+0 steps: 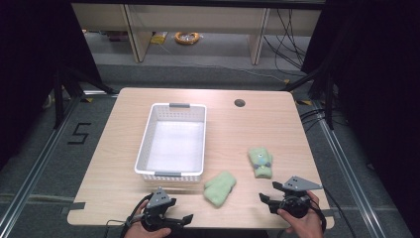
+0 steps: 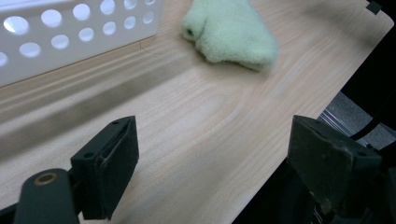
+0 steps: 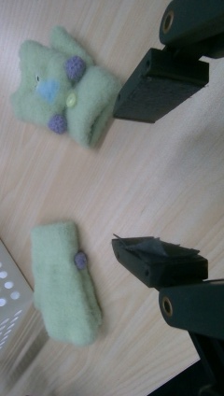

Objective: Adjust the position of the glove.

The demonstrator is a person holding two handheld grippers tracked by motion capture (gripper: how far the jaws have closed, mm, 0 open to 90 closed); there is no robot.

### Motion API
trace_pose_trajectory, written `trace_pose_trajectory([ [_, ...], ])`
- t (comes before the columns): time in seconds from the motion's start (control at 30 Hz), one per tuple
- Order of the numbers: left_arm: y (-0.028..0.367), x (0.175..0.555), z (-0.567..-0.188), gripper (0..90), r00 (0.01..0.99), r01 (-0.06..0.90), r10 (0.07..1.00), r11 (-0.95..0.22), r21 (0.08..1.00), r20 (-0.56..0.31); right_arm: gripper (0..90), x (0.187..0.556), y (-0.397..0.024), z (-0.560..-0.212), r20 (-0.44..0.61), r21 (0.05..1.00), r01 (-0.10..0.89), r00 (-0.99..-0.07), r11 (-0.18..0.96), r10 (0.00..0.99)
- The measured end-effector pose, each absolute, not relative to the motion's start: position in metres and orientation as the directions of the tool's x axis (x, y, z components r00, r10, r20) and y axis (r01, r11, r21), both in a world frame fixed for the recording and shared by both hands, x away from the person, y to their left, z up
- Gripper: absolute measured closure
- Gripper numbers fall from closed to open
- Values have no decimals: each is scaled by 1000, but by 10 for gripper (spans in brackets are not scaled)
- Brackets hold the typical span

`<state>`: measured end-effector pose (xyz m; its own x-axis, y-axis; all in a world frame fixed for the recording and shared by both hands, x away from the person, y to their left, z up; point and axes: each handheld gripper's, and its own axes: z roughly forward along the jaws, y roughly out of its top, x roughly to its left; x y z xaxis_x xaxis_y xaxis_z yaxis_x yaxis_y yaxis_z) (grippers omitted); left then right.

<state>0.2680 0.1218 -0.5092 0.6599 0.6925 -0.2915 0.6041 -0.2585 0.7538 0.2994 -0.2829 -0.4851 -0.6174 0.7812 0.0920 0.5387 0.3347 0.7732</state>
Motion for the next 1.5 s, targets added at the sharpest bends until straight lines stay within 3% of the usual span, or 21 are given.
trace_pose_trajectory([
  [1.03, 113, 270, -508, 166, 661, 605, 684, -240, 759, -309, 371, 310, -263, -471, 87, 797, 483, -685, 362, 724],
  [1.2, 97, 275, -503, 201, 682, 578, 670, -249, 777, -293, 419, 324, -245, -459, 37, 805, 419, -742, 420, 670],
  [1.5, 77, 289, -501, 321, 701, 558, 668, -297, 775, -248, 512, 358, -205, -458, 23, 759, 417, -785, 501, 619],
])
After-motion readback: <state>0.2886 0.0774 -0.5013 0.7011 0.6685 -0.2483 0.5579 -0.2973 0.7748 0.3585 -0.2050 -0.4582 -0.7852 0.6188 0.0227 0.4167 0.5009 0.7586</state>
